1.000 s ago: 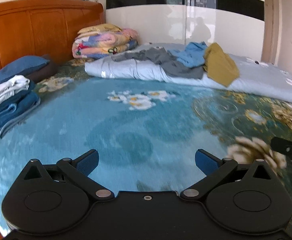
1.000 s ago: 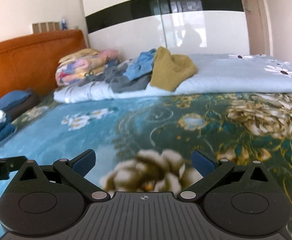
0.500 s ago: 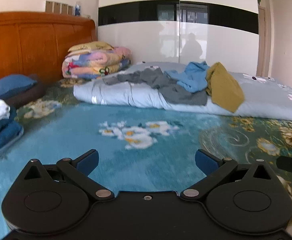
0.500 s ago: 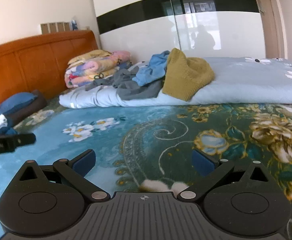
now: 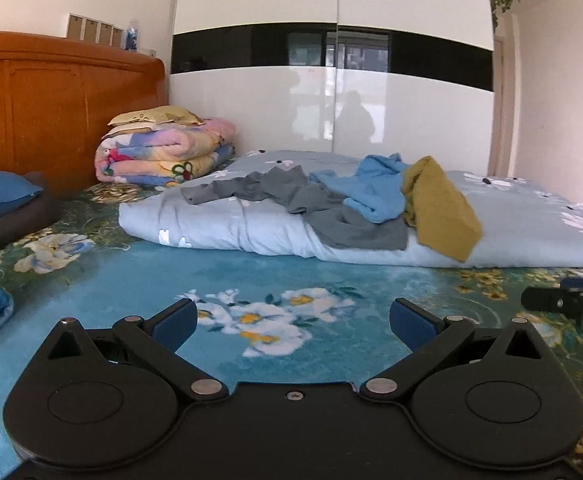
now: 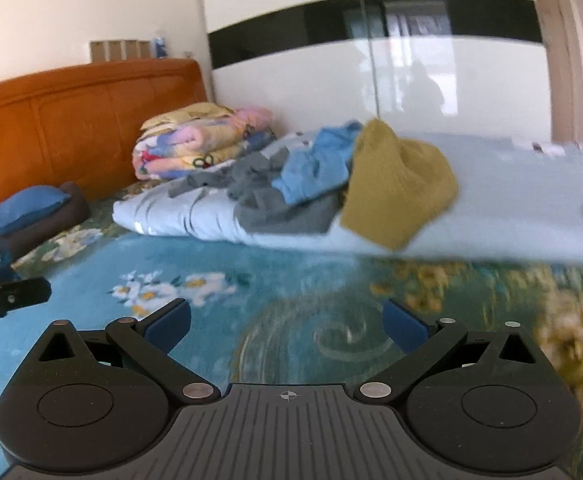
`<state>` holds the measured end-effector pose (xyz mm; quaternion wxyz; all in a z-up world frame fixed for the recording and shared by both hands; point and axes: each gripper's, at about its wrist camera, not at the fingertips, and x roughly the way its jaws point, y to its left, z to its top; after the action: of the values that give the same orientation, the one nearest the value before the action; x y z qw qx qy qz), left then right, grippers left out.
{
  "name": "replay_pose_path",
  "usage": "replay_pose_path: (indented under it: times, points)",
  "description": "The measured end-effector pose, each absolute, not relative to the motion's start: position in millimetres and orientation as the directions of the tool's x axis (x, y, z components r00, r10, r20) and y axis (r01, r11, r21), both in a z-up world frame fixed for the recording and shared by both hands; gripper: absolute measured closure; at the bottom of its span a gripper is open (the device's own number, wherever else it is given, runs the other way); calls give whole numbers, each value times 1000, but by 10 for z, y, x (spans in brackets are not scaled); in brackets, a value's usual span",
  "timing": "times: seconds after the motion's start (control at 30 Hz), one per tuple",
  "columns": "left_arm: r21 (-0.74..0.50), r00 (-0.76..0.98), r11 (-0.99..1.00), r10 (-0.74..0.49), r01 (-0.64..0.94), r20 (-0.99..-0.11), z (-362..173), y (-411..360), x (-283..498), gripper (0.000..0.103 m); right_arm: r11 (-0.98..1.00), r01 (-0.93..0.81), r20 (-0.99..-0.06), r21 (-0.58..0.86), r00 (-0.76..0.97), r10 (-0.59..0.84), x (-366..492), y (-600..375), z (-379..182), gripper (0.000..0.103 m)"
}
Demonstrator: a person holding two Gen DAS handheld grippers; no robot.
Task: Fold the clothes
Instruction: 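Move both tools toward the pile of clothes on the bed, then grasp the light blue cloth with the right gripper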
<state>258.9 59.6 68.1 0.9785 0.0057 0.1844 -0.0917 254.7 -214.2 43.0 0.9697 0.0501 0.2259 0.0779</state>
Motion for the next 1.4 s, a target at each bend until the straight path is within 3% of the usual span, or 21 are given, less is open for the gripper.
replay_pose_path:
  times: [0.23,0.5,0.97,1.4]
  points:
    - [-48,919,986,-165,158,-359,699,674,2858,1,975,-111,-424,190,887,183,2943,-2150,470,0]
    - [-52,918,988,-154,145,-365,732,730,3192,1,954,-137,-336,266,915,225,3431,-2234,497,0]
    - [-69,921,990,-137,120,-364,727,736,3807,1,990,-81,-350,116,930,117,4305,-1945,448,1]
    - [-78,912,995,-88,61,-400,657,828,4175,1,998,-58,-433,4,900,54,5054,-1822,342,26]
